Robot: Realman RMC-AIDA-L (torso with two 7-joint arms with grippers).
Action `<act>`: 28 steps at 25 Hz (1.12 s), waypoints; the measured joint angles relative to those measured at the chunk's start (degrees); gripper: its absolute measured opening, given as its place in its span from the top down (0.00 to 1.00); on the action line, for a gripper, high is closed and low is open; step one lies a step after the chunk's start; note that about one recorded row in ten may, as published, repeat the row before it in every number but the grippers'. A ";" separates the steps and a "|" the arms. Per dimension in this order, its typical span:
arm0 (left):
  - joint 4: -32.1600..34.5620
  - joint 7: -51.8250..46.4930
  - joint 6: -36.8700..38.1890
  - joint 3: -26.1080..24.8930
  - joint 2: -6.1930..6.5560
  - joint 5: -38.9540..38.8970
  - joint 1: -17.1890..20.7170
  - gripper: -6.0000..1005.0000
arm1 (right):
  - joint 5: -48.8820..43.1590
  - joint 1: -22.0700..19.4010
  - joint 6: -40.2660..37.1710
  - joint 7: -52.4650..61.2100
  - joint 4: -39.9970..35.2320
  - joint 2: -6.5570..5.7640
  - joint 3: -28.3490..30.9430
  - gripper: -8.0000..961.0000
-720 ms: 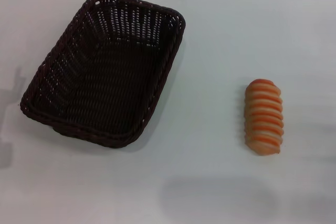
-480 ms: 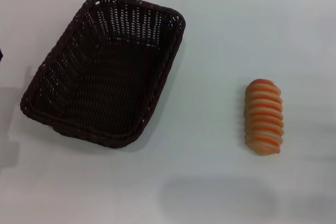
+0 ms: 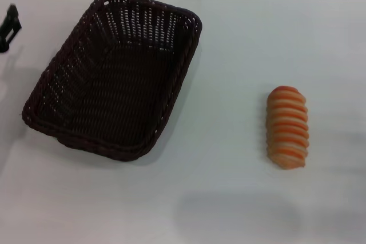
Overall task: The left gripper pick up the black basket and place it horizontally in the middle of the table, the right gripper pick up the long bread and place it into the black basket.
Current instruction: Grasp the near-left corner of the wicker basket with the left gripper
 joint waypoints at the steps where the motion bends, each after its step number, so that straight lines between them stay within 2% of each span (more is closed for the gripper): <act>1: -4.58 -0.10 -5.04 -0.09 0.98 0.49 0.71 0.24 | -0.03 0.07 0.16 0.00 0.05 0.00 0.00 0.23; 2: -15.23 0.42 -16.38 -0.04 3.81 0.73 1.52 0.24 | -0.07 0.16 0.61 0.00 0.14 -0.01 0.01 0.23; 3: -15.23 0.42 -16.38 -0.04 3.81 0.73 1.52 0.24 | -0.07 0.16 0.61 0.00 0.14 -0.01 0.01 0.23; 4: -18.82 0.51 -21.07 0.11 4.96 0.76 1.52 0.24 | -0.08 0.23 0.90 0.00 0.25 -0.02 0.00 0.23; 5: -23.56 0.51 -28.57 0.29 6.55 0.73 1.38 0.25 | -0.08 0.27 1.07 0.00 0.39 -0.05 0.00 0.23; 6: -27.14 0.56 -34.82 0.35 7.59 0.71 0.95 0.25 | -0.09 0.28 1.16 0.00 0.51 -0.08 0.00 0.23; 7: -33.05 1.62 -46.92 0.38 8.66 0.60 -0.03 0.25 | -0.10 0.30 1.27 0.00 0.69 -0.12 0.00 0.23; 8: -33.05 1.62 -46.92 0.38 8.66 0.60 -0.03 0.25 | -0.10 0.30 1.27 0.00 0.69 -0.12 0.00 0.23; 9: -36.45 3.17 -53.56 0.02 8.59 0.48 -0.69 0.25 | -0.09 0.31 1.32 0.00 0.70 -0.14 0.00 0.23; 11: -40.98 7.69 -63.63 -1.35 6.76 0.10 -1.64 0.26 | -0.01 0.42 1.45 0.00 0.71 -0.14 0.00 0.23; 12: -44.98 14.33 -73.55 -4.62 2.92 -0.70 -2.92 0.26 | 0.08 0.61 1.54 0.00 0.72 -0.13 0.00 0.23; 13: -44.98 14.33 -73.55 -4.62 2.92 -0.70 -2.92 0.26 | 0.08 0.61 1.54 0.00 0.72 -0.13 0.00 0.23; 17: -48.59 33.44 -90.65 -15.28 -7.86 -3.92 -5.85 0.27 | 0.16 1.13 1.87 0.00 0.76 -0.05 0.00 0.23; 19: -48.75 34.09 -91.62 -15.44 -7.82 -4.75 -6.19 0.27 | 0.17 1.16 2.06 0.00 0.86 -0.05 0.00 0.23; 22: -48.70 35.02 -97.60 -16.73 -7.24 -9.92 -8.88 0.27 | 0.21 1.04 2.18 0.00 0.98 -0.05 0.02 0.23; 28: -45.29 34.92 -99.20 -18.75 -7.57 -9.88 -11.14 0.28 | 0.22 0.87 2.65 0.00 1.23 -0.10 0.02 0.23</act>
